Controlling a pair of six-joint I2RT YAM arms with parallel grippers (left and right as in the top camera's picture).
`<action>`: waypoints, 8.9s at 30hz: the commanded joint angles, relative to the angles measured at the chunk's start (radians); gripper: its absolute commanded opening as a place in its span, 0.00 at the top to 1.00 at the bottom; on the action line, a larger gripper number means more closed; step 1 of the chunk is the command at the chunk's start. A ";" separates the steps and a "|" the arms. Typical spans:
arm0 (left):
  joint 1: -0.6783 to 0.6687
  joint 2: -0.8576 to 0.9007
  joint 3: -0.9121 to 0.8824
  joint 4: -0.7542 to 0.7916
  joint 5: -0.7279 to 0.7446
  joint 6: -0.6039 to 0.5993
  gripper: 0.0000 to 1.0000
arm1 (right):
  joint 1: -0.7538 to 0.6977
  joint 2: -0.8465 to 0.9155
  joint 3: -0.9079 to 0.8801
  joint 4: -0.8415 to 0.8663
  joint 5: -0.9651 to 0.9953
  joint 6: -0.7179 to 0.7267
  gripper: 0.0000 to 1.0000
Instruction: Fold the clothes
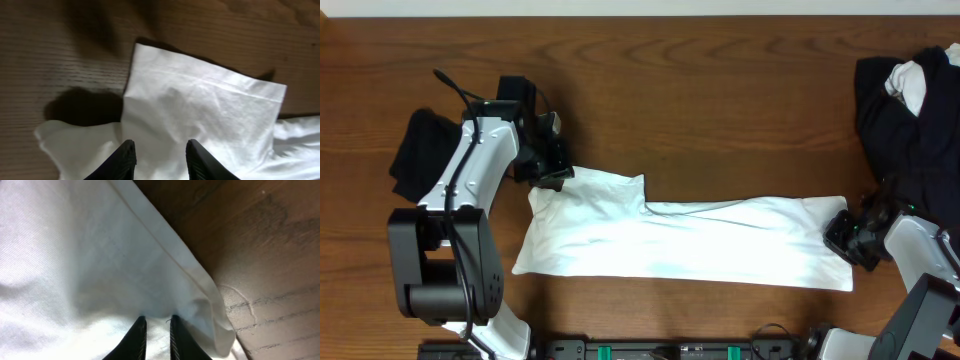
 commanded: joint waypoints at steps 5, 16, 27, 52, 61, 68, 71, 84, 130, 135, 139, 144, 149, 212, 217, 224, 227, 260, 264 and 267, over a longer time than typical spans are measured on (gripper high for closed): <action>0.003 -0.006 0.009 0.001 -0.053 0.013 0.63 | 0.002 0.007 -0.016 0.004 0.000 -0.014 0.84; 0.003 0.106 -0.014 0.010 -0.052 0.013 0.59 | 0.002 0.007 -0.016 0.004 0.000 -0.014 0.83; 0.003 0.148 -0.014 -0.004 0.036 0.014 0.90 | 0.002 0.007 -0.016 0.004 0.000 -0.014 0.83; 0.003 -0.097 -0.008 -0.225 0.154 0.050 0.94 | 0.002 0.007 -0.016 0.005 0.000 -0.022 0.82; 0.003 -0.097 -0.023 -0.388 -0.039 0.043 0.94 | 0.002 0.007 -0.016 0.005 0.000 -0.022 0.82; 0.003 -0.097 -0.024 -0.337 -0.101 0.005 0.94 | 0.002 0.007 -0.016 0.005 0.000 -0.024 0.82; 0.003 -0.097 -0.024 -0.286 -0.101 0.005 0.92 | 0.002 0.007 -0.016 0.005 0.000 -0.024 0.82; 0.003 -0.087 -0.029 -0.243 -0.062 -0.032 0.60 | 0.002 0.007 -0.016 0.008 0.003 -0.024 0.82; 0.003 -0.223 -0.155 -0.251 -0.183 -0.141 0.93 | 0.002 0.007 -0.016 0.011 0.019 -0.024 0.81; 0.003 -0.223 -0.155 -0.161 -0.114 -0.141 0.72 | 0.002 0.007 -0.016 0.008 0.019 -0.025 0.81; 0.003 -0.223 -0.160 -0.148 -0.114 -0.142 0.71 | 0.002 0.007 -0.016 0.008 0.019 -0.024 0.81; 0.003 -0.222 -0.214 -0.087 -0.099 -0.142 0.66 | 0.002 0.007 -0.016 0.008 0.019 -0.024 0.81; 0.003 -0.196 -0.274 -0.013 -0.043 -0.142 0.65 | 0.002 0.007 -0.016 0.004 0.019 -0.024 0.80; 0.005 -0.357 -0.290 -0.105 -0.146 -0.145 0.92 | 0.002 0.007 -0.017 0.005 0.042 -0.024 0.80; -0.008 -0.377 -0.291 0.017 -0.026 -0.126 0.94 | 0.002 0.007 -0.017 0.006 0.042 -0.024 0.80; -0.067 -0.288 -0.330 0.071 0.002 -0.126 0.94 | 0.002 0.007 -0.017 0.004 0.042 -0.024 0.80; -0.091 -0.240 -0.346 0.071 0.002 -0.125 0.94 | 0.002 0.007 -0.017 0.004 0.042 -0.024 0.80; -0.106 -0.016 -0.378 0.168 -0.127 -0.097 0.88 | -0.209 0.006 0.029 -0.021 -0.051 -0.032 0.32; -0.106 -0.016 -0.378 0.161 -0.127 -0.097 0.88 | -0.235 0.006 0.029 -0.016 -0.074 -0.032 0.31; -0.106 -0.016 -0.378 0.161 -0.127 -0.097 0.88 | -0.236 0.007 0.028 -0.026 -0.080 -0.032 0.28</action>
